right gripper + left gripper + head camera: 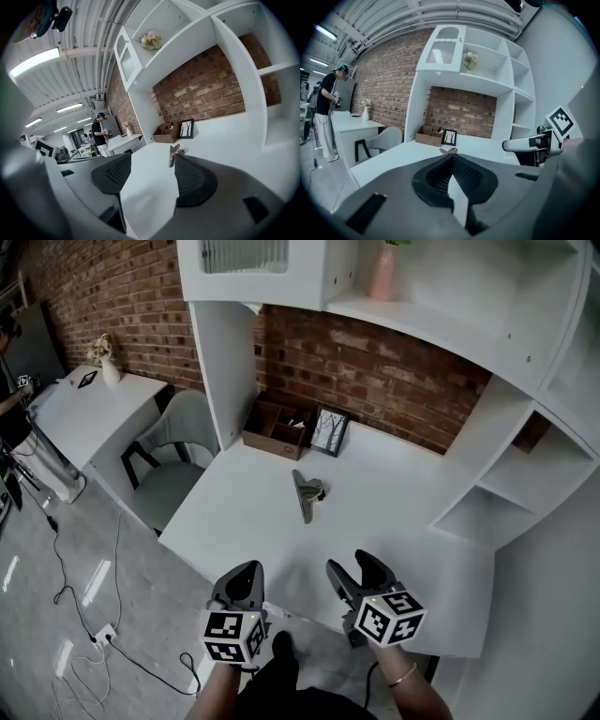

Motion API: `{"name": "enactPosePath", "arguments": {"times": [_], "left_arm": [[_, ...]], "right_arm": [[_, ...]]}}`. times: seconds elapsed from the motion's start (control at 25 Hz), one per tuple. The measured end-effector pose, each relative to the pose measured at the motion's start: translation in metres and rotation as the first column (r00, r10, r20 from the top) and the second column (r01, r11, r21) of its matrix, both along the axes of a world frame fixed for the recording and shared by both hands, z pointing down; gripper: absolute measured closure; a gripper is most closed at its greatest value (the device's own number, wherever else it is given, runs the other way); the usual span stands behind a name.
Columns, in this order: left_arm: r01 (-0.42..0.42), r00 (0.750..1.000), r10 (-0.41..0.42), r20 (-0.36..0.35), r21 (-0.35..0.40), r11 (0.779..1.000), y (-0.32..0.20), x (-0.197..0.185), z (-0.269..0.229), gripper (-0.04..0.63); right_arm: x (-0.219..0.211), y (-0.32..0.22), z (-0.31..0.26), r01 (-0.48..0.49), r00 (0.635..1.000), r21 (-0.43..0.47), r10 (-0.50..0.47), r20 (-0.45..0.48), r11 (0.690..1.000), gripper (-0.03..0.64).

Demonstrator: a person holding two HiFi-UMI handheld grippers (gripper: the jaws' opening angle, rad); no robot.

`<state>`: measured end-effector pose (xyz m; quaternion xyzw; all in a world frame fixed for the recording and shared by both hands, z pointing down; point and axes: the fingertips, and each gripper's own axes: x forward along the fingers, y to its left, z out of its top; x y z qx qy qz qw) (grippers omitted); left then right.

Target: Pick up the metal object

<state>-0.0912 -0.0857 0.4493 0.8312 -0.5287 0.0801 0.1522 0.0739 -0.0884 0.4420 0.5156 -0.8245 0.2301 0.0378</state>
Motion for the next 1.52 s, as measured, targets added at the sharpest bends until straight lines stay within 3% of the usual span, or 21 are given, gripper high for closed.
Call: {"name": "enactPosePath", "arguments": {"times": [0.4, 0.96, 1.52], "left_arm": [[-0.017, 1.000, 0.017, -0.015, 0.004, 1.000, -0.070, -0.028, 0.001, 0.586], [-0.028, 1.000, 0.027, -0.016, -0.061, 0.998, -0.116, -0.031, 0.026, 0.586], [0.011, 1.000, -0.012, -0.005, -0.140, 0.990, -0.167, -0.022, 0.057, 0.587]], "right_arm": [[-0.012, -0.074, 0.009, -0.037, 0.999, -0.044, 0.038, 0.016, 0.998, 0.354], [-0.010, -0.141, 0.036, -0.044, 0.998, -0.126, 0.050, 0.044, 0.991, 0.354], [-0.003, -0.213, 0.088, 0.026, 0.996, -0.255, -0.003, 0.092, 0.967, 0.354]]}}
